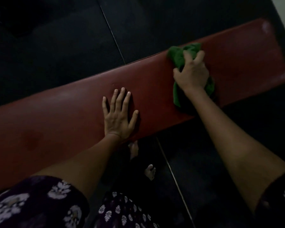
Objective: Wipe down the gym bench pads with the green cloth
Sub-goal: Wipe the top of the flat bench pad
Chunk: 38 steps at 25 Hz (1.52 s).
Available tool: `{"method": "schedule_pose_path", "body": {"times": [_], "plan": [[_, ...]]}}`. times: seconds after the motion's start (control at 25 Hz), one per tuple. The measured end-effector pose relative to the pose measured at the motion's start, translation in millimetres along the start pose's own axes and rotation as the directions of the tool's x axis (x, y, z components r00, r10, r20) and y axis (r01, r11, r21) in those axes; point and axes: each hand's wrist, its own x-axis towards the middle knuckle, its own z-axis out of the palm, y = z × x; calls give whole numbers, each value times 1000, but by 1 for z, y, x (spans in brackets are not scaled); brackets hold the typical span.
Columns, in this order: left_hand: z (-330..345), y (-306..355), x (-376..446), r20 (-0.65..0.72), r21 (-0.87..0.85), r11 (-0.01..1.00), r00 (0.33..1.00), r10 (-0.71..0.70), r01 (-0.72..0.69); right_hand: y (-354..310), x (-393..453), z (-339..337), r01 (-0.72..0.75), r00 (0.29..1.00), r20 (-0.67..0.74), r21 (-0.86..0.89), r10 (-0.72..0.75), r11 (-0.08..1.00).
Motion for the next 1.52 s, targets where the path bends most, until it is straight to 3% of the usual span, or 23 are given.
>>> {"method": "schedule_pose_path", "body": {"times": [0.08, 0.16, 0.24, 0.32, 0.4, 0.44, 0.52, 0.6, 0.68, 0.76, 0.84, 0.92, 0.96, 1.04, 1.12, 1.16, 1.2, 1.24, 1.28, 1.36, 1.4, 1.44, 1.52], "plan": [[1, -2, 0, -8, 6, 1000, 1000, 0, 0, -21, -17, 5, 325, 941, 103, 6, -324, 946], [3, -3, -1, -18, 5, 1000, 1000, 8, -8, -12, -7, -1, 521, 836, 205, -9, -508, 854], [4, -3, -1, -30, 6, 1000, 999, 13, -13, 16, 24, -14, 420, 896, 189, -69, -401, 905], [5, -2, -1, -35, 2, 1000, 999, 16, -16, 38, 50, -25, 77, 993, 86, -13, -76, 997], [5, -1, -1, -31, 0, 1000, 999, 20, -20, 31, 54, -22, -120, 992, 36, 38, 119, 992], [5, -2, -1, -27, -2, 1000, 999, 24, -24, 17, 47, -17, -107, 994, 38, 25, 106, 994], [4, -3, -1, -23, -3, 1000, 999, 27, -27, -15, 17, -5, 74, 994, 80, 22, -76, 997], [4, -3, -1, -27, 7, 1000, 999, 28, -27, -31, -13, 4, 339, 927, 155, 41, -342, 940], [4, -2, 1, -30, 12, 1000, 999, 21, -21, -18, -21, 2, 460, 862, 215, 49, -459, 887], [3, -2, 0, -24, -9, 1000, 1000, 7, -7, 15, -21, -5, 350, 919, 184, 30, -350, 936], [1, -1, -1, 3, -37, 999, 1000, -4, 4, 41, -29, -6, 29, 997, 70, 98, -37, 995], [-3, -2, -1, 53, -61, 998, 999, -9, 13, 33, -51, 6, -196, 980, -14, 148, 200, 969], [-6, -3, 1, 84, -73, 997, 996, -5, 11, 19, -66, 13, -199, 979, -23, 144, 205, 969], [-12, -6, 0, 132, -104, 994, 991, 33, -19, -9, -97, 24, 35, 999, 12, 128, -36, 991], [-19, -19, -8, 148, -118, 989, 984, 101, -84, -14, -122, 33, 374, 918, 106, 84, -382, 923], [-23, -28, -14, 141, -112, 988, 983, 119, -103, -6, -124, 32, 455, 877, 144, 65, -459, 888], [-27, -41, -23, 126, -100, 989, 985, 119, -107, 4, -120, 29, 437, 886, 145, 53, -440, 898], [-32, -55, -31, 104, -84, 991, 988, 110, -102, 10, -115, 27, 309, 945, 95, 53, -313, 950], [-36, -72, -38, 79, -61, 994, 992, 95, -91, 11, -110, 27, 81, 996, 25, 90, -83, 993], [-45, -104, -50, 56, -2, 999, 998, 33, -33, -13, -113, 30, -302, 949, -25, 202, 313, 932], [-49, -118, -55, 63, 27, 1000, 998, -10, 8, -37, -120, 33, -315, 945, -23, 207, 326, 926], [-52, -128, -59, 78, 52, 998, 996, -45, 41, -61, -131, 38, -226, 973, -8, 187, 231, 956], [-53, -140, -65, 124, 83, 995, 990, -69, 59, -97, -155, 47, 134, 985, 88, 126, -146, 983]]}}
